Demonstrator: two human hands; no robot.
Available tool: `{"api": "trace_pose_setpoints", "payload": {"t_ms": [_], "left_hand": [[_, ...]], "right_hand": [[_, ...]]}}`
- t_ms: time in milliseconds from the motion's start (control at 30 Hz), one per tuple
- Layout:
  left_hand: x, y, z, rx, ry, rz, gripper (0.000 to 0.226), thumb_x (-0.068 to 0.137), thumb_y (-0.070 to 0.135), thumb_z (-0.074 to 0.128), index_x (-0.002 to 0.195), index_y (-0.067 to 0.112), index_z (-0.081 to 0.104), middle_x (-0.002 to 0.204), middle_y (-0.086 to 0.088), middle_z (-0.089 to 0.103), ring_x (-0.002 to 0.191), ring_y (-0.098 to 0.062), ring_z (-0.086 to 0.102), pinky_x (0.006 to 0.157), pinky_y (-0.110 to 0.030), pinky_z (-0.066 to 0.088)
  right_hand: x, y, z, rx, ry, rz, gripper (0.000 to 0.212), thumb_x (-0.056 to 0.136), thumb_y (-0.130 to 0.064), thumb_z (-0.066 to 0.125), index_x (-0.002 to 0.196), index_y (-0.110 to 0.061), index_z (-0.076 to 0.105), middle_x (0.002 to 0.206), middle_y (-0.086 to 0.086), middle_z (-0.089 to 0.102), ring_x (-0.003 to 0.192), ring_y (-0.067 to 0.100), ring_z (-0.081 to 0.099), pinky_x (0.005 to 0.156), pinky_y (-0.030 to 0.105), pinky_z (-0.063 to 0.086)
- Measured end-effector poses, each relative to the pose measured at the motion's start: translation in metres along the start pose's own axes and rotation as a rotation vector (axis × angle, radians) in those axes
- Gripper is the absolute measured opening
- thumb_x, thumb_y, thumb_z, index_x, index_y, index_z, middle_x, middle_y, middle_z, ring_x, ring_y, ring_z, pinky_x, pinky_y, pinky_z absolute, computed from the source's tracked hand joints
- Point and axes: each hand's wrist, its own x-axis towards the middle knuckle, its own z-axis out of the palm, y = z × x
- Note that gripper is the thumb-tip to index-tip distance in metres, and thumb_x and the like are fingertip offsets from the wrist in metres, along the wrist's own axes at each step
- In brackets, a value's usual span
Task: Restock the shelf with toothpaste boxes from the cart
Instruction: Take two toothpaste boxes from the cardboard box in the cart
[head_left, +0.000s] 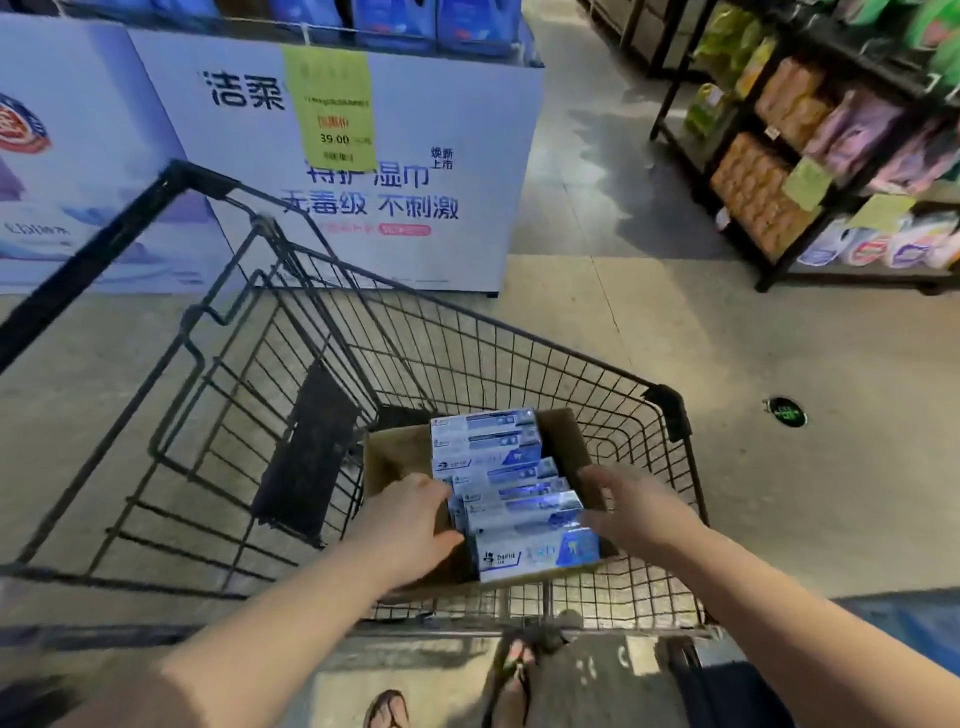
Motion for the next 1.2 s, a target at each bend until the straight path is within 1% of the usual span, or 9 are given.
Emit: {"api": "trace_pose_setpoints", "payload": {"t_ms": [167, 300, 433, 533, 700, 767, 967, 1033, 1200], "left_hand": [[0.049, -0.009, 0.003, -0.061, 0.012, -0.056, 0.049, 0.085, 0.042, 0.058, 0.13, 0.027, 0.045, 0.13, 0.005, 0.048, 0.116, -0.014, 0.049, 0.095, -0.03, 0.043], [0.089, -0.019, 0.01, -0.104, 0.034, -0.14, 0.044, 0.086, 0.04, 0.057, 0.127, 0.029, 0.045, 0.13, 0.007, 0.047, 0.116, -0.012, 0.048, 0.094, -0.029, 0.044], [0.125, -0.023, 0.026, -0.124, 0.055, -0.193, 0.048, 0.087, 0.041, 0.055, 0.132, 0.029, 0.041, 0.135, 0.008, 0.043, 0.12, -0.012, 0.045, 0.096, -0.029, 0.041], [0.145, -0.026, 0.041, -0.163, 0.063, -0.221, 0.051, 0.087, 0.04, 0.056, 0.135, 0.03, 0.04, 0.138, 0.01, 0.041, 0.122, -0.01, 0.044, 0.097, -0.03, 0.041], [0.165, -0.036, 0.064, -0.292, 0.069, -0.304, 0.049, 0.085, 0.036, 0.061, 0.131, 0.032, 0.045, 0.135, 0.012, 0.044, 0.121, -0.008, 0.044, 0.096, -0.026, 0.038], [0.169, -0.041, 0.074, -0.307, 0.072, -0.345, 0.051, 0.085, 0.036, 0.062, 0.132, 0.033, 0.043, 0.136, 0.012, 0.044, 0.121, -0.008, 0.045, 0.093, -0.026, 0.038], [0.177, -0.048, 0.09, -0.332, 0.089, -0.377, 0.052, 0.084, 0.035, 0.062, 0.132, 0.031, 0.043, 0.136, 0.011, 0.044, 0.121, -0.009, 0.045, 0.094, -0.027, 0.039], [0.179, -0.049, 0.09, -0.348, 0.115, -0.371, 0.051, 0.085, 0.034, 0.062, 0.133, 0.03, 0.043, 0.135, 0.011, 0.045, 0.12, -0.008, 0.045, 0.092, -0.024, 0.037], [0.18, -0.055, 0.085, -0.384, 0.172, -0.368, 0.045, 0.085, 0.031, 0.061, 0.128, 0.027, 0.049, 0.131, 0.007, 0.048, 0.116, -0.01, 0.047, 0.089, -0.024, 0.037]], "right_hand": [[0.085, 0.01, 0.006, 0.014, -0.051, -0.049, 0.045, 0.084, -0.031, 0.06, 0.127, -0.029, 0.048, 0.122, -0.002, 0.056, 0.104, 0.016, 0.056, 0.091, 0.038, 0.05], [0.15, 0.019, 0.026, -0.059, -0.08, -0.096, 0.048, 0.087, -0.032, 0.057, 0.133, -0.026, 0.044, 0.133, -0.001, 0.047, 0.118, 0.019, 0.047, 0.099, 0.037, 0.043], [0.198, 0.03, 0.054, -0.11, -0.123, -0.148, 0.051, 0.086, -0.033, 0.058, 0.134, -0.025, 0.042, 0.138, -0.001, 0.041, 0.125, 0.02, 0.04, 0.101, 0.036, 0.039], [0.221, 0.041, 0.073, -0.114, -0.132, -0.191, 0.057, 0.086, -0.032, 0.059, 0.138, -0.026, 0.037, 0.144, -0.003, 0.035, 0.131, 0.019, 0.034, 0.105, 0.033, 0.033], [0.241, 0.061, 0.1, -0.116, -0.123, -0.243, 0.064, 0.085, -0.035, 0.06, 0.141, -0.028, 0.03, 0.149, -0.005, 0.028, 0.136, 0.018, 0.027, 0.109, 0.033, 0.029], [0.245, 0.066, 0.111, -0.133, -0.104, -0.263, 0.067, 0.084, -0.037, 0.061, 0.141, -0.027, 0.028, 0.148, -0.004, 0.027, 0.134, 0.019, 0.029, 0.109, 0.032, 0.029], [0.25, 0.07, 0.13, -0.223, -0.005, -0.295, 0.064, 0.082, -0.044, 0.06, 0.137, -0.026, 0.033, 0.133, -0.001, 0.04, 0.119, 0.02, 0.041, 0.099, 0.033, 0.039], [0.249, 0.071, 0.134, -0.165, -0.024, -0.292, 0.061, 0.083, -0.044, 0.059, 0.137, -0.027, 0.034, 0.134, -0.003, 0.042, 0.118, 0.019, 0.044, 0.097, 0.033, 0.041], [0.232, 0.08, 0.118, 0.195, -0.117, -0.177, 0.059, 0.083, -0.039, 0.061, 0.136, -0.03, 0.036, 0.133, -0.012, 0.043, 0.114, 0.009, 0.049, 0.091, 0.028, 0.046]]}}
